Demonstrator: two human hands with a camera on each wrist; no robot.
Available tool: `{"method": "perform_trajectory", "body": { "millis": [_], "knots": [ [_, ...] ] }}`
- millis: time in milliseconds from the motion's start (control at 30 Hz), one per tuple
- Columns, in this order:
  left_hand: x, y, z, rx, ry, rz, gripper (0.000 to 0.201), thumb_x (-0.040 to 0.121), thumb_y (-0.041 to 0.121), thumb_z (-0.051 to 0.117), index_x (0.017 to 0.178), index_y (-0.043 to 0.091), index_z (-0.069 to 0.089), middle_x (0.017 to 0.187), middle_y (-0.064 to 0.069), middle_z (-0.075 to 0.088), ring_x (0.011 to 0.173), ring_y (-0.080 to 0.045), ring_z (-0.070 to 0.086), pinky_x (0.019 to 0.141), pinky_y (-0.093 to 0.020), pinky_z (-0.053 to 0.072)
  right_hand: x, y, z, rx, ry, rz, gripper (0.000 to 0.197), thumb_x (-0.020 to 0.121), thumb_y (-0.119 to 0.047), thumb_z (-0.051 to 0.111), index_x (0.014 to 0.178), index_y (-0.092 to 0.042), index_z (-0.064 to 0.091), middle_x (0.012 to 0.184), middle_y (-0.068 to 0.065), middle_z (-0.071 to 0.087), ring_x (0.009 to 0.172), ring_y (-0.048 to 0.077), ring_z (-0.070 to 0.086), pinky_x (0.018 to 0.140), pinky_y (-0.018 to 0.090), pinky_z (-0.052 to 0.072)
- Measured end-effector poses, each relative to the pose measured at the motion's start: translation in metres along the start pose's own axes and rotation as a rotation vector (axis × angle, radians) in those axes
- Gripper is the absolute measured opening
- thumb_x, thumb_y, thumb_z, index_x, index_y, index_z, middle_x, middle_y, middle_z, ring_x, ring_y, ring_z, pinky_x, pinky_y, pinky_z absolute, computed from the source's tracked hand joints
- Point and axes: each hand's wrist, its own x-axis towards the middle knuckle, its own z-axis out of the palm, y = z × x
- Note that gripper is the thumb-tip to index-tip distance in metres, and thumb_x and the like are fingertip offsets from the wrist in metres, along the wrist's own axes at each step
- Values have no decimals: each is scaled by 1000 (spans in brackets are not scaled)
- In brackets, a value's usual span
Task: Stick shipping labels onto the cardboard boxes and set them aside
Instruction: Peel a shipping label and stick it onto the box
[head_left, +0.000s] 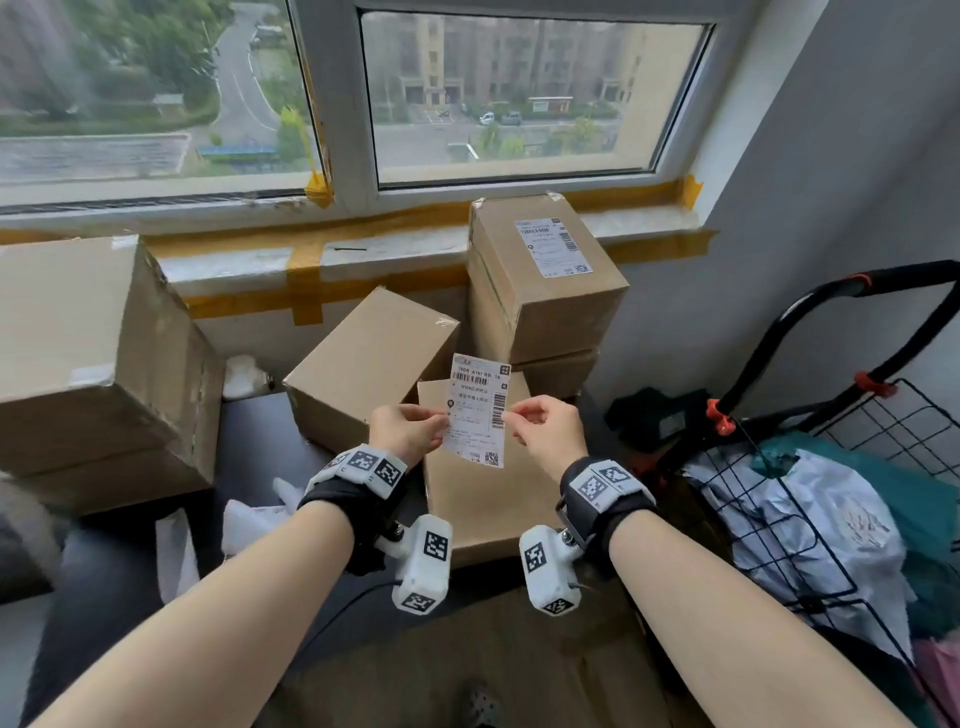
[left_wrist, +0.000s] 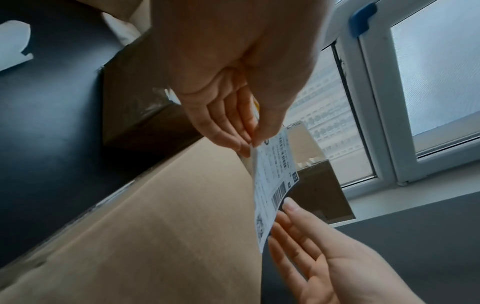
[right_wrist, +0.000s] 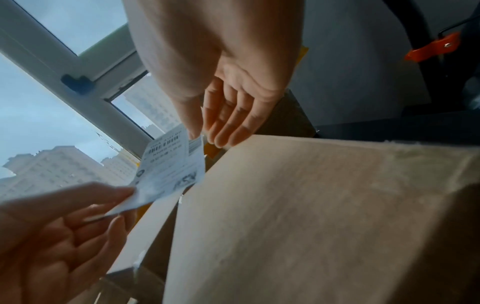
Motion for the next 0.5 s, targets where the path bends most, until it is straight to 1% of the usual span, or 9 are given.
{"method": "perform_trajectory", "body": {
  "millis": [67,133,200,233,267,333,367,433,500],
  "knots": [
    [-1,-7,4,9,17,-21,17,84,2,65,97,-8,65,95,-20,66,84,-24,64,64,-18,55,3,9,1,1,-71,39,7,83,-17,70,84,-14,64,90,8,70,78,18,66,77,31,56],
    [0,-15,8,13,26,-46,18,84,1,65,99,-10,64,92,-20,65,80,-24,64,59,-14,54,6,15,3,21,-125,67,6,84,-13,69,85,-12,64,94,12,70,79,20,67,75,29,57],
    [1,-21,13,28,38,-67,15,83,2,66,94,-9,65,90,-18,65,73,-21,64,57,-14,54,9,20,4,5,-125,59,10,82,-11,70,79,-16,63,92,11,70,86,24,68,80,36,58],
    [1,-24,15,45,44,-75,12,83,3,68,89,-6,65,90,-18,66,71,-20,65,59,-16,55,10,22,5,-15,-120,52,14,81,-11,71,75,-20,63,90,9,70,88,25,68,83,40,57],
    [2,-28,18,58,48,-83,9,81,5,70,83,-3,65,91,-18,67,73,-22,67,63,-20,58,11,23,5,-32,-114,48,17,81,-11,71,73,-23,63,87,7,69,88,25,68,85,42,56],
    [3,-35,22,72,63,-105,11,80,6,72,73,2,64,93,-20,69,83,-29,70,76,-34,59,13,24,4,-66,-103,51,19,80,-12,72,70,-25,62,84,4,69,86,23,68,85,42,56],
    [2,-38,23,76,76,-112,12,79,7,72,71,4,64,92,-20,70,84,-30,71,79,-38,58,14,25,3,-81,-96,55,18,79,-13,72,70,-24,62,84,3,69,86,22,68,85,41,56],
    [0,-41,26,114,106,-112,16,79,10,73,67,8,62,87,-19,71,79,-29,71,79,-41,58,14,26,2,-114,-81,62,13,78,-14,73,76,-20,62,84,2,67,86,19,66,85,37,56],
    [-1,-42,29,186,129,-100,19,78,15,74,63,12,62,76,-13,71,70,-26,69,76,-41,59,13,27,0,-153,-70,64,13,78,-15,74,82,-18,61,84,0,65,87,18,65,83,34,55]
  ]
}}
